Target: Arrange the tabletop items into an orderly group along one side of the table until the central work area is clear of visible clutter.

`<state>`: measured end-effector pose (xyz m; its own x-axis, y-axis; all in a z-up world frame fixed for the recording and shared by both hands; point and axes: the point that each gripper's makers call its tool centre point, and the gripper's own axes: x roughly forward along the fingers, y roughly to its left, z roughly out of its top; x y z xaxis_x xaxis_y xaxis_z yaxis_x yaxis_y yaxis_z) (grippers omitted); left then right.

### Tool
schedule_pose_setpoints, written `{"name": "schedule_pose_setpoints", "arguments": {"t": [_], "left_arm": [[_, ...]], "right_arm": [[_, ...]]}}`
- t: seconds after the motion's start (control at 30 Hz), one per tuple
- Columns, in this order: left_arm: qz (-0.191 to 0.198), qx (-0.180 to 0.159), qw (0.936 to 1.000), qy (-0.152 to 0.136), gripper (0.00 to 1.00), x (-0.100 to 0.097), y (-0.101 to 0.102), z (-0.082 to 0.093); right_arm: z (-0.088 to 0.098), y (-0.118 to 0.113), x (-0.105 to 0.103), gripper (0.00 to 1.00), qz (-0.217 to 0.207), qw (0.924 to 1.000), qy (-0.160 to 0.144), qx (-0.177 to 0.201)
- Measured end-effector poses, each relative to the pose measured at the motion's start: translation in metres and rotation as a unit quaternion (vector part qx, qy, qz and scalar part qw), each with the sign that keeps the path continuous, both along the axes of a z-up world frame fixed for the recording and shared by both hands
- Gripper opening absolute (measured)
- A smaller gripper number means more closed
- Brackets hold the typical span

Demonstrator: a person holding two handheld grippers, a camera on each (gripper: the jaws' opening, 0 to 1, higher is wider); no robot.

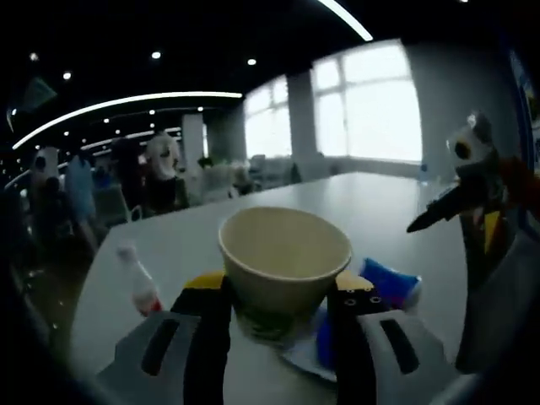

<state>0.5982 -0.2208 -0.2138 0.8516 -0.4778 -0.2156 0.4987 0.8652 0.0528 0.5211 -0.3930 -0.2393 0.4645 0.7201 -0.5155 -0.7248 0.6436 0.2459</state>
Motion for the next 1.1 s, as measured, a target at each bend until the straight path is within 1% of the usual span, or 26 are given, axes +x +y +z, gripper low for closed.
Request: {"name": "schedule_pose_setpoints", "arguments": {"t": [0.07,0.17,0.23,0.3,0.33,0.4,0.47,0.5,0.63,0.73,0.87,0.93,1.0,1.1], "left_arm": [[0.011,0.001,0.9999,0.005,0.43,0.011,0.005,-0.005],[0.021,0.003,0.9998,0.005,0.43,0.024,0.009,-0.011],[0.025,0.002,0.9997,0.008,0.43,0.033,0.011,-0.016],[0.03,-0.006,0.9995,0.012,0.43,0.039,0.012,-0.019],[0.033,-0.008,0.9993,0.014,0.43,0.045,0.013,-0.022],[0.042,-0.002,0.9991,0.012,0.43,0.054,0.017,-0.027],[0.043,-0.008,0.999,0.011,0.43,0.062,0.017,-0.03],[0.051,-0.012,0.9986,0.011,0.43,0.068,0.02,-0.033],[0.069,-0.014,0.9975,0.008,0.43,0.087,0.026,-0.042],[0.084,-0.016,0.9962,0.017,0.43,0.1,0.033,-0.054],[0.085,-0.016,0.9959,0.025,0.43,0.112,0.035,-0.071],[0.088,-0.015,0.9954,0.034,0.43,0.117,0.037,-0.081],[0.093,-0.013,0.9949,0.035,0.43,0.121,0.039,-0.087],[0.103,-0.019,0.9937,0.04,0.43,0.128,0.041,-0.095]], "right_arm": [[-0.004,-0.002,0.002,1.0,-0.003,1.0,0.004,0.001],[-0.012,-0.003,0.003,1.0,-0.001,0.9999,0.013,-0.003],[-0.019,-0.003,0.004,1.0,0.0,0.9998,0.018,-0.009],[-0.025,-0.002,0.004,1.0,0.003,0.9996,0.022,-0.014],[-0.03,-0.001,0.005,1.0,0.007,0.9993,0.027,-0.023],[-0.037,-0.002,0.006,1.0,0.009,0.9989,0.031,-0.034],[-0.042,-0.002,0.008,1.0,0.009,0.9987,0.031,-0.039],[-0.045,-0.002,0.009,1.0,0.009,0.9985,0.035,-0.041],[-0.055,-0.004,0.012,1.0,0.004,0.9982,0.048,-0.035],[-0.061,-0.008,0.013,1.0,-0.005,0.9978,0.057,-0.034],[-0.071,-0.015,0.014,1.0,-0.016,0.997,0.069,-0.032],[-0.075,-0.016,0.014,1.0,-0.022,0.9965,0.077,-0.023],[-0.079,-0.016,0.013,1.0,-0.026,0.9958,0.086,-0.016],[-0.083,-0.015,0.013,1.0,-0.025,0.9953,0.092,-0.016]]}}
